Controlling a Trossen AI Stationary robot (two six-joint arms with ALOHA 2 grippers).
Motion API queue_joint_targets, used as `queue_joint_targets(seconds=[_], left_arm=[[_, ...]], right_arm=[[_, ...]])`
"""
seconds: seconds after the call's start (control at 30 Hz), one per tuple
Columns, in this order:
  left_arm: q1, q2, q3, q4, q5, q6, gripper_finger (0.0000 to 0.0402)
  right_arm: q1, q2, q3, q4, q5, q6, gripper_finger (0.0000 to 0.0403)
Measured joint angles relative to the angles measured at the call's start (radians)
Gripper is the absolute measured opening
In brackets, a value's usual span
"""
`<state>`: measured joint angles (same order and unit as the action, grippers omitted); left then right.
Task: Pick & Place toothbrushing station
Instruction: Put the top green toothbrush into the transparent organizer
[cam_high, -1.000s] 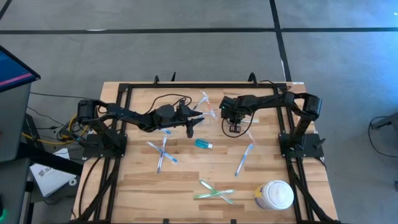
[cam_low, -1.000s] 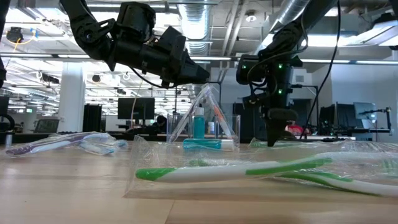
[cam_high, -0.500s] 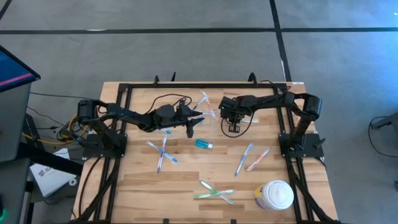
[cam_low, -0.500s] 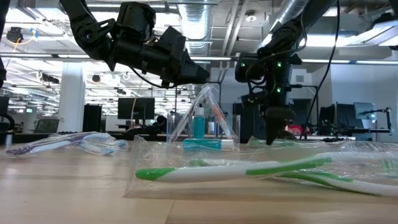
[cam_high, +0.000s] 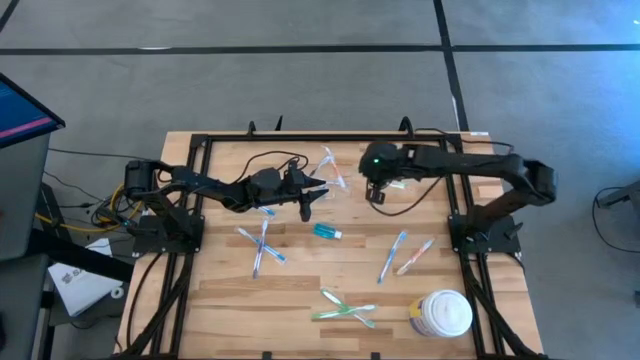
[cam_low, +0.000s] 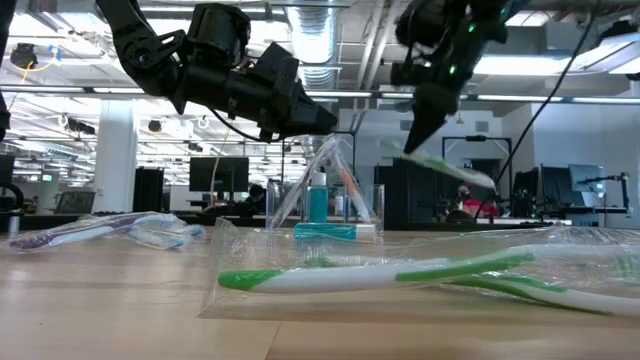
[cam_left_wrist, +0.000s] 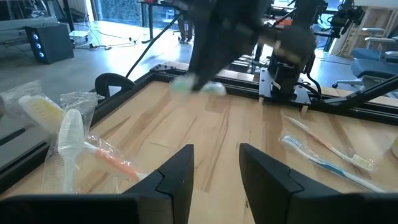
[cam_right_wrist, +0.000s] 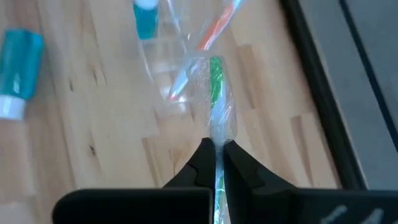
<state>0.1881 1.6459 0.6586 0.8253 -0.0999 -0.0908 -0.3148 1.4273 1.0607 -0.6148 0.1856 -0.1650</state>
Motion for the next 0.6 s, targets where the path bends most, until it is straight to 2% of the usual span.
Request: queue_joint_targets(seconds=[0.37, 0.6], left_arm=[[0.0, 0.0, 0.0, 0.0, 0.0, 0.005, 0.0121], [0.0, 0.0, 0.0, 0.0, 0.0, 0.007, 0.0121]], right_arm=[[0.001, -0.117, 0.0, 0.019, -0.006, 0.084, 0.0], [0.036, -0.121, 0.0, 0.124, -0.079, 0.086, 0.0]])
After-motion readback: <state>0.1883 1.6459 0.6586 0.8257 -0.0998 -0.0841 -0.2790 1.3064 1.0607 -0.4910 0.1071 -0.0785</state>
